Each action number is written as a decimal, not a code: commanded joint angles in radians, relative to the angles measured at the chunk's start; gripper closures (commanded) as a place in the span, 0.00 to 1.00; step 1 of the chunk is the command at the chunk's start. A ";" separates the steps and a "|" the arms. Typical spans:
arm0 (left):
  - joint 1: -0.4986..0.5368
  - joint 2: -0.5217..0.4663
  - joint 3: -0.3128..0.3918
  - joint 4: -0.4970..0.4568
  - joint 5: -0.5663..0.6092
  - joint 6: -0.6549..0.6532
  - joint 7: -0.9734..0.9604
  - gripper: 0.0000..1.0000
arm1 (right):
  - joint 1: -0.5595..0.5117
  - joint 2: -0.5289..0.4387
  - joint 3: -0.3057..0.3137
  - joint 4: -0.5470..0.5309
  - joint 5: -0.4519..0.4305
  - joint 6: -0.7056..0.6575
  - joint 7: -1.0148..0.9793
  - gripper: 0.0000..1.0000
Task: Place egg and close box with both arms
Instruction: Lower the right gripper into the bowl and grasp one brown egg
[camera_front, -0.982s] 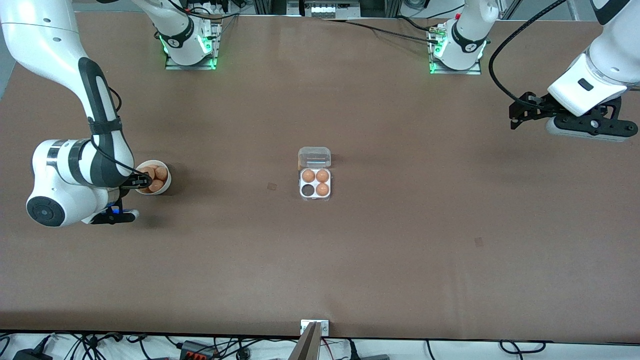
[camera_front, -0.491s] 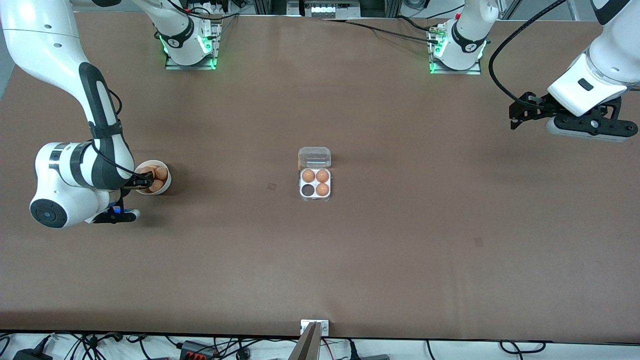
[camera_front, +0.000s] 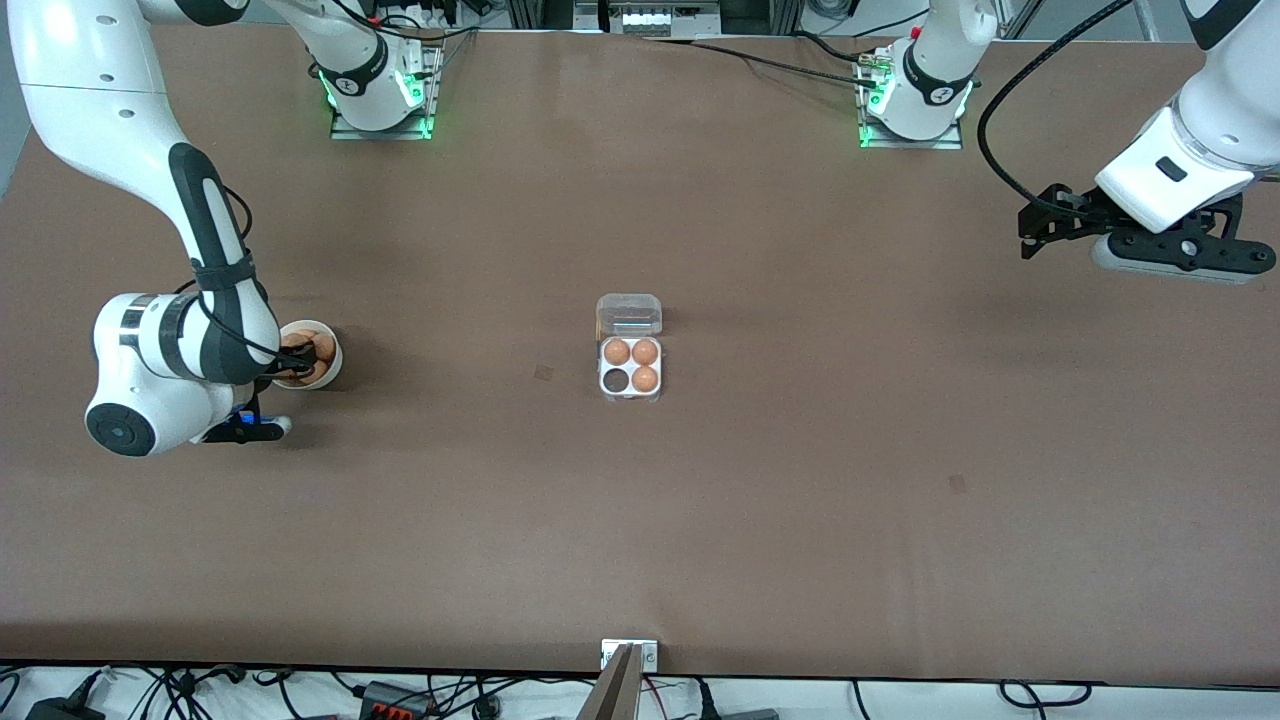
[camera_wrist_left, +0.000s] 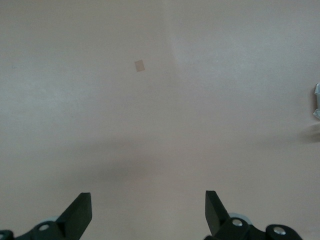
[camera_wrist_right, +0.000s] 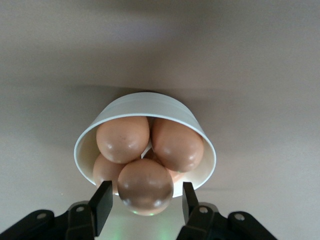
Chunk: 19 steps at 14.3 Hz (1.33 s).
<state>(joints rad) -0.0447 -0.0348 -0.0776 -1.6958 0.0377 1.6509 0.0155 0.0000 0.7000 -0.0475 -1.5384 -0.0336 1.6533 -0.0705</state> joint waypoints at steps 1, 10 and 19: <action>0.003 0.010 -0.002 0.028 -0.004 -0.020 -0.005 0.00 | -0.009 -0.005 0.006 -0.017 0.018 0.014 -0.014 0.37; 0.003 0.010 -0.002 0.028 -0.004 -0.020 -0.005 0.00 | -0.005 -0.037 0.008 0.018 0.021 -0.009 -0.015 0.79; 0.003 0.010 -0.002 0.028 -0.004 -0.020 -0.005 0.00 | 0.018 -0.089 0.224 0.185 0.116 0.021 0.044 0.79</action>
<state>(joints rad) -0.0447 -0.0343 -0.0776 -1.6951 0.0377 1.6509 0.0155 0.0107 0.5925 0.1172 -1.3820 0.0635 1.6300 -0.0625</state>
